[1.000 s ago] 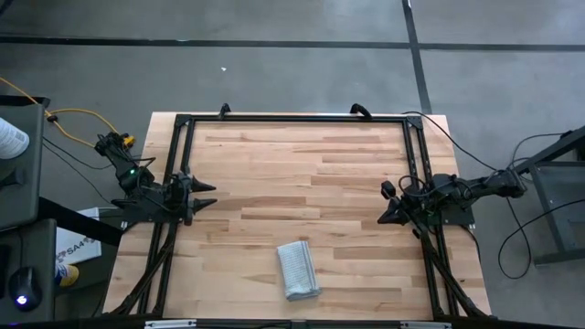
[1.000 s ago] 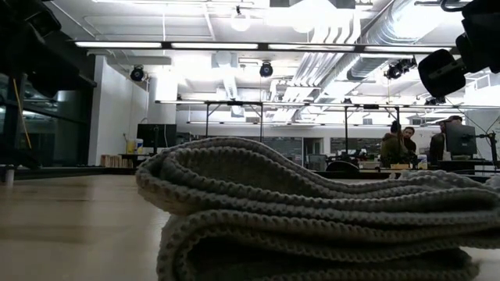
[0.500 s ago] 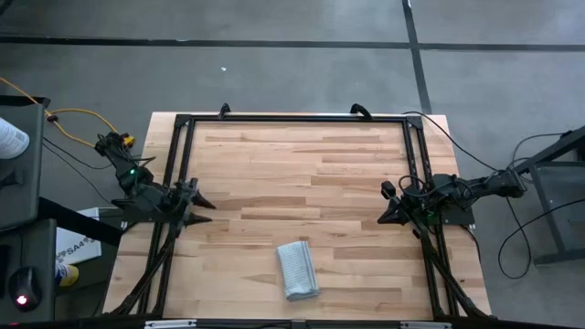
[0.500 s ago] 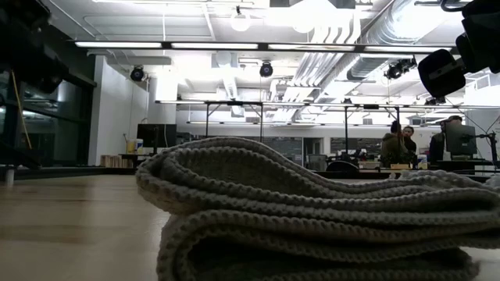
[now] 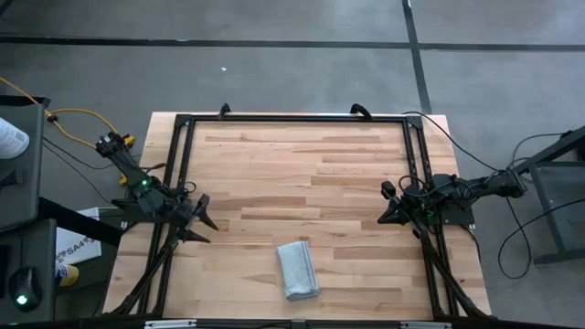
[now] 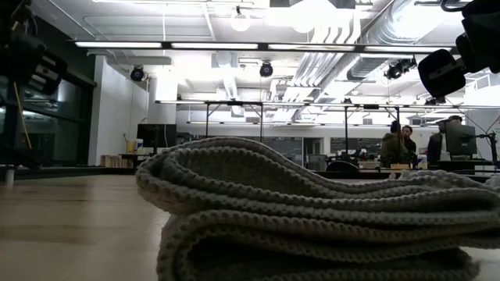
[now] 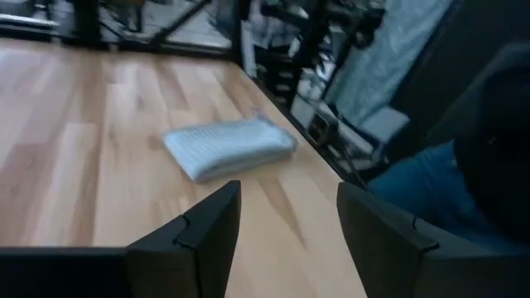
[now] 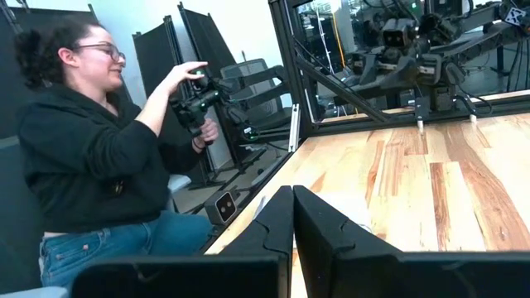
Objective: Fold microfiber towels
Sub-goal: Return to Home Position
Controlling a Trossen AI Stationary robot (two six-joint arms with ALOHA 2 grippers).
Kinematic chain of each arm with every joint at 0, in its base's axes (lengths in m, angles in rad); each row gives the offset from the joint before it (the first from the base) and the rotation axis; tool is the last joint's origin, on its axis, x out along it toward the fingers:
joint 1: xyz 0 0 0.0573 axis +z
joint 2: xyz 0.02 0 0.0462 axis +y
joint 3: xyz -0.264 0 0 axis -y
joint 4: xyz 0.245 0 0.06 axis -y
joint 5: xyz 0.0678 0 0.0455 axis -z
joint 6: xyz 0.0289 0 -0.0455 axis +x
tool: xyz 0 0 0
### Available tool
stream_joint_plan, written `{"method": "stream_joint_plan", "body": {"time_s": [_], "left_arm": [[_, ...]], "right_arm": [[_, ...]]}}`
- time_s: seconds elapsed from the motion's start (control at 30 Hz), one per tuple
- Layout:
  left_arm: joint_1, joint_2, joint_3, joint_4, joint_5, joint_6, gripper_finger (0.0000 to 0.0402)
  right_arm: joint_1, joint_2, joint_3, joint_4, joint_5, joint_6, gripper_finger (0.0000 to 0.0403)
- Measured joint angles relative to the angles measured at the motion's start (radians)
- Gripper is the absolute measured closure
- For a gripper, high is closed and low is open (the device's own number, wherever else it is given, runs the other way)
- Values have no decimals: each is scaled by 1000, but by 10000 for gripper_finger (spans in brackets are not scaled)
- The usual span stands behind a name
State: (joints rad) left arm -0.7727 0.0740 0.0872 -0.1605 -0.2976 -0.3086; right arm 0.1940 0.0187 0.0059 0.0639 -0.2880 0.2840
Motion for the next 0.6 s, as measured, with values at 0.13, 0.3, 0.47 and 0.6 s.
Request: {"method": "stream_joint_plan", "body": {"time_s": [0.13,0.3,0.47,0.6], "left_arm": [[0,6,-1,-4,30,25,201],[0,5,-3,-11,78,64,201],[0,5,-4,-16,137,76,201],[0,-11,-34,78,142,-8,201]], "right_arm": [[0,0,0,0,0,0,400],[0,0,0,0,0,0,400],[0,0,0,0,0,0,400],[0,0,0,0,0,0,400]]}}
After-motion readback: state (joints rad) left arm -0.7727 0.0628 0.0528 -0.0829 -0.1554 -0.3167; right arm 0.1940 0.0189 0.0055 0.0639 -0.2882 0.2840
